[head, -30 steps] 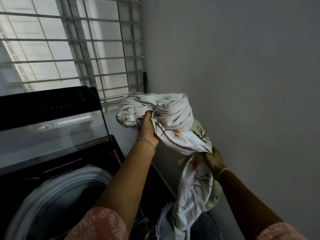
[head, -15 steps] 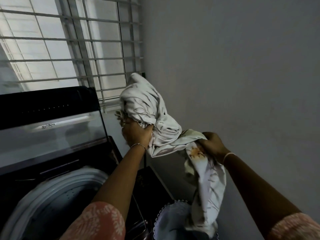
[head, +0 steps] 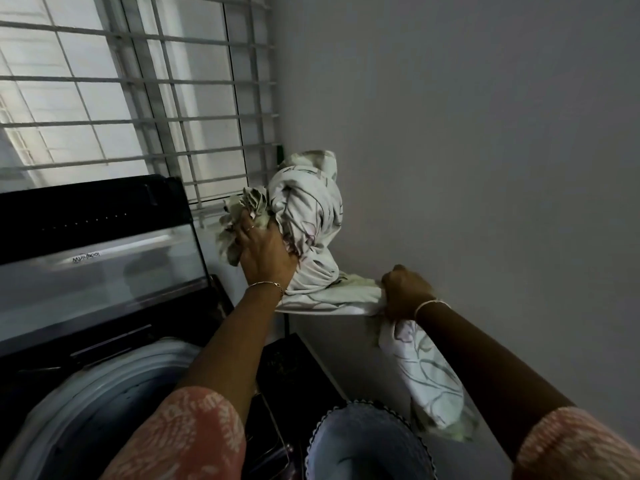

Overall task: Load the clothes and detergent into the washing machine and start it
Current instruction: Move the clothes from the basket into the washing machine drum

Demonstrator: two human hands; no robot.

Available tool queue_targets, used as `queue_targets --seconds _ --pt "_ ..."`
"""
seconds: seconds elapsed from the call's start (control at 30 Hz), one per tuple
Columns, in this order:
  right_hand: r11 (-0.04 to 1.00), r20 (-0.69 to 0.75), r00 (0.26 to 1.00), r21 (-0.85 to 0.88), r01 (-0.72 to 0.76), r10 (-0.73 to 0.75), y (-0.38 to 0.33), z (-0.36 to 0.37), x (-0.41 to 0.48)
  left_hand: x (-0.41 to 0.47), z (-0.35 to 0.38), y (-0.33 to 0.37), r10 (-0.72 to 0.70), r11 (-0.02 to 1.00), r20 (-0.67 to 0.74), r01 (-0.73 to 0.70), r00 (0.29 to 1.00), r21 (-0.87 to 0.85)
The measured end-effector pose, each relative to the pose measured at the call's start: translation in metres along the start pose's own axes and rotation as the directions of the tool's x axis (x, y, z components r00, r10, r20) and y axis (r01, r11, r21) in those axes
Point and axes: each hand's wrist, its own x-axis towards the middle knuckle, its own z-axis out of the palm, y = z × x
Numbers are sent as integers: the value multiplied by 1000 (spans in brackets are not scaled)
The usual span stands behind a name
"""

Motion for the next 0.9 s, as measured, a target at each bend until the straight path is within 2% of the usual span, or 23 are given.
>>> queue_targets --seconds 0.1,0.2,0.3,0.4,0.57,0.67,0.77,0.83,0.9 --pt "997 11 1000 70 12 -13 9 -2 2 6 -5 -1 12 999 -24 -12 1000 33" --pt "961 30 999 273 35 -45 24 -2 3 11 -4 -9 53 995 -52 -48 997 92" --pt "872 -53 998 488 43 -19 34 -2 1 16 -2 -20 68 990 -62 -60 996 124" --pt "723 -189 981 683 101 41 27 -3 5 13 3 -24 100 984 -47 -92 994 151" --pt "527 -303 932 835 159 199 6 -13 17 1 14 -14 103 987 18 -105 995 120" --pt "351 -286 885 924 152 369 -9 -24 22 -4 20 -7 105 993 70 -109 992 55" --pt "255 -247 839 958 135 485 -24 -33 29 -7 22 3 128 991 135 -130 983 10" --pt "109 -171 834 985 134 524 -33 -37 32 -7 25 8 109 994 181 -105 977 -32" --pt "-82 -77 852 987 139 517 -40 -42 32 -7 26 12 86 994 231 -67 969 -89"
